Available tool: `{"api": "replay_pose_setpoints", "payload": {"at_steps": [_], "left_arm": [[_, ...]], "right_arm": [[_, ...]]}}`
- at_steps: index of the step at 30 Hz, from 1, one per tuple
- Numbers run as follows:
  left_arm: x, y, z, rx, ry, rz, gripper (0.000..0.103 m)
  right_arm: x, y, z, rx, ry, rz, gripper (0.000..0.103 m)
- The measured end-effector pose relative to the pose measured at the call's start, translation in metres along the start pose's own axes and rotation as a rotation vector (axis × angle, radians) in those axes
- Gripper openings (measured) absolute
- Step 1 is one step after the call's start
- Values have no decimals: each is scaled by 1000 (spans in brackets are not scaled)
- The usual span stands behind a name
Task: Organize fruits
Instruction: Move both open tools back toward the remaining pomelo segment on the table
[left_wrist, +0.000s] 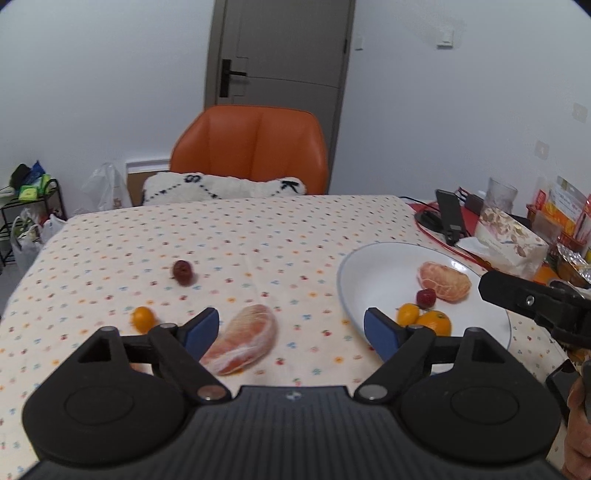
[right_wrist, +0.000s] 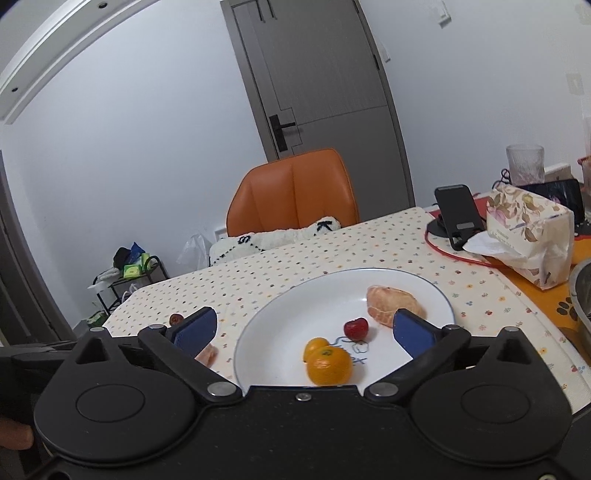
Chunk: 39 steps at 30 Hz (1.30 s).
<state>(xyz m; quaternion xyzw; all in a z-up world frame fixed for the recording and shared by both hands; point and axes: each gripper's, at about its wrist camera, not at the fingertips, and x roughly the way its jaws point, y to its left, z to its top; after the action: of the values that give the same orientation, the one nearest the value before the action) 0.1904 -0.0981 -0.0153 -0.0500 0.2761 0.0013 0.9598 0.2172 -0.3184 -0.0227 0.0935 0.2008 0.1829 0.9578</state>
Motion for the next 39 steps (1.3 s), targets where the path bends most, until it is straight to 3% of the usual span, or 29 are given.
{"api": "replay_pose_setpoints", "payload": {"at_steps": [15, 31, 36, 39], "left_arm": [[-46, 69, -20, -65, -19, 113, 86], [-69, 107, -35, -96, -17, 156, 86], [-71, 119, -39, -124, -22, 166, 80], [-70, 123, -40, -131, -21, 163, 69]], "right_arm": [[1, 45, -17, -18, 35, 68, 103], [5, 78, -26, -36, 32, 152, 103], [8, 86, -27, -41, 47, 183, 103], [12, 89, -28, -43, 65, 199, 103]]}}
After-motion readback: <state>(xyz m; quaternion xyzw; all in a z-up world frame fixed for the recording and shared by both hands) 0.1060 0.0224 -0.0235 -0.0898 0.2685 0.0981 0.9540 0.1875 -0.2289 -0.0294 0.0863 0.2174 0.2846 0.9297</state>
